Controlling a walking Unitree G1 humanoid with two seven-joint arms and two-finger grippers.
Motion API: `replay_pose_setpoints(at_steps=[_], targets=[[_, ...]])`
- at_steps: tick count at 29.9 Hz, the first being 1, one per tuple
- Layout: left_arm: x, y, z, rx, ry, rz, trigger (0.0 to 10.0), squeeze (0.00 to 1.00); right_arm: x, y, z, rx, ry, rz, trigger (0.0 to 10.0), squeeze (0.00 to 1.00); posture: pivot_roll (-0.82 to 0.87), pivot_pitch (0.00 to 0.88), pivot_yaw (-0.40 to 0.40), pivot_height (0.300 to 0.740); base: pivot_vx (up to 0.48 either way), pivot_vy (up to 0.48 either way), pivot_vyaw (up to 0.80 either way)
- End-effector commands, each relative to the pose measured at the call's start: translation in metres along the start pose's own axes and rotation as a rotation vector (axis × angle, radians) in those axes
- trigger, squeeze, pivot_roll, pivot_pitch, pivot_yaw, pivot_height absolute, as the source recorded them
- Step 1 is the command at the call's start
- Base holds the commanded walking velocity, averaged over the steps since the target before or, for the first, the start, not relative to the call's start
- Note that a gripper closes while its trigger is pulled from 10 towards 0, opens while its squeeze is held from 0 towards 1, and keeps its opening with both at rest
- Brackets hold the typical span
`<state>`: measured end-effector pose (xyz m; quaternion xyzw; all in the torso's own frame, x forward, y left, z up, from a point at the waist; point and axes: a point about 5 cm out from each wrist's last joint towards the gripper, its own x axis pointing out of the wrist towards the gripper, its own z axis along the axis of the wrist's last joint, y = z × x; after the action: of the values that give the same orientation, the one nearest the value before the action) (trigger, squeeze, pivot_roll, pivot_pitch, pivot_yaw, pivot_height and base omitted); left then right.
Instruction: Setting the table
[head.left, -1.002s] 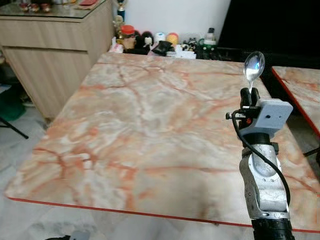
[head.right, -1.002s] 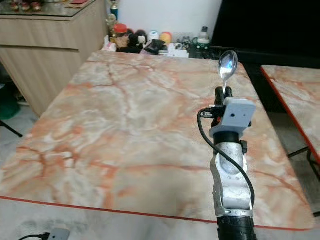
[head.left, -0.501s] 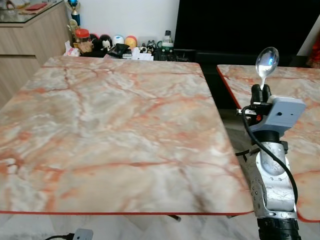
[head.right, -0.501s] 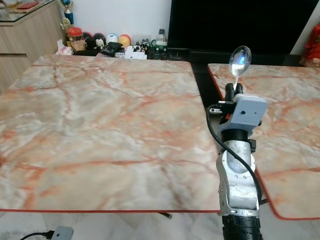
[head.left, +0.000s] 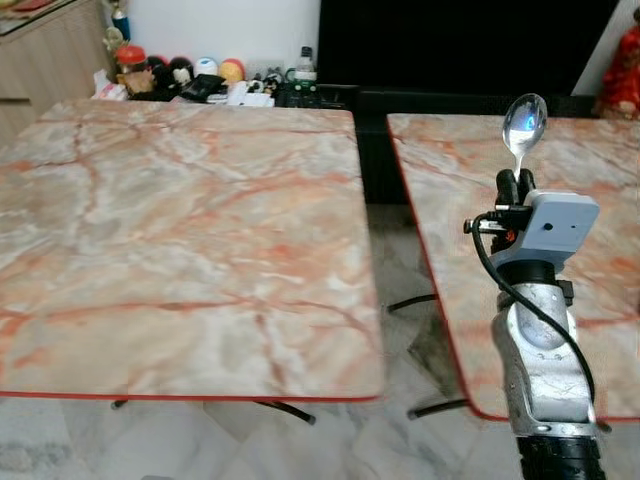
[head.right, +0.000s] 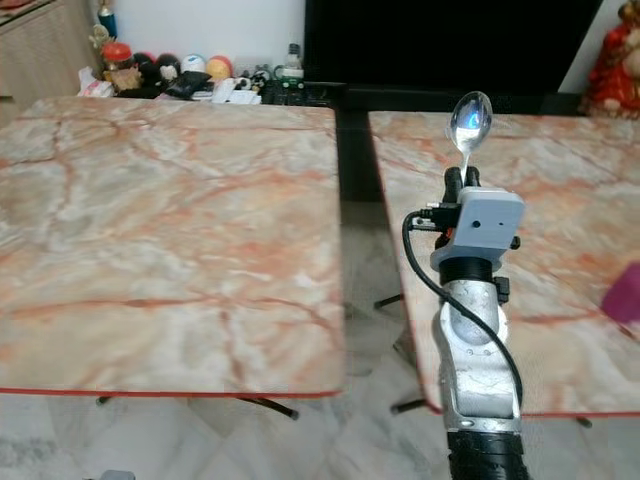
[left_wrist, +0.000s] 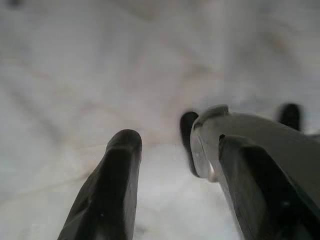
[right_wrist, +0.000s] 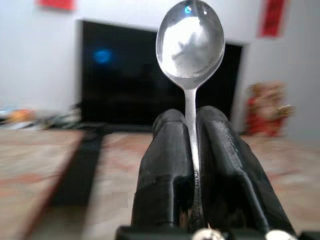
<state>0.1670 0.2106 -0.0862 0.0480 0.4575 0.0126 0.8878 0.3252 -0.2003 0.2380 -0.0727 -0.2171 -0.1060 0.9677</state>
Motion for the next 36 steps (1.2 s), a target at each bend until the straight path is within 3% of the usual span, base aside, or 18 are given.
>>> replay_pose_setpoints(at_steps=[1, 8, 33, 36], targets=[[-0.003, 0.011, -0.01, 0.026, 0.039, 0.021, 10.0, 0.0, 0.001, 0.004, 0.01, -0.004, -0.037, 0.006, 10.0, 0.0, -0.04, 0.134, -0.024, 0.74, 0.0, -0.458, 0.0], [-0.005, 0.018, -0.014, 0.023, 0.055, 0.034, 10.0, 0.0, 0.001, 0.002, 0.009, 0.017, -0.033, -0.008, 10.0, 0.0, -0.03, 0.129, -0.02, 0.74, 0.0, -0.454, 0.0], [-0.005, 0.021, -0.015, 0.025, 0.06, 0.036, 10.0, 0.0, 0.004, -0.013, 0.011, 0.002, -0.036, -0.071, 10.0, 0.0, -0.04, 0.134, -0.014, 0.74, 0.0, -0.456, 0.0], [-0.006, 0.02, -0.017, 0.032, 0.068, 0.031, 10.0, 0.0, 0.001, -0.015, 0.007, -0.004, -0.024, -0.078, 10.0, 0.0, -0.04, 0.101, -0.015, 0.74, 0.0, -0.456, 0.0]])
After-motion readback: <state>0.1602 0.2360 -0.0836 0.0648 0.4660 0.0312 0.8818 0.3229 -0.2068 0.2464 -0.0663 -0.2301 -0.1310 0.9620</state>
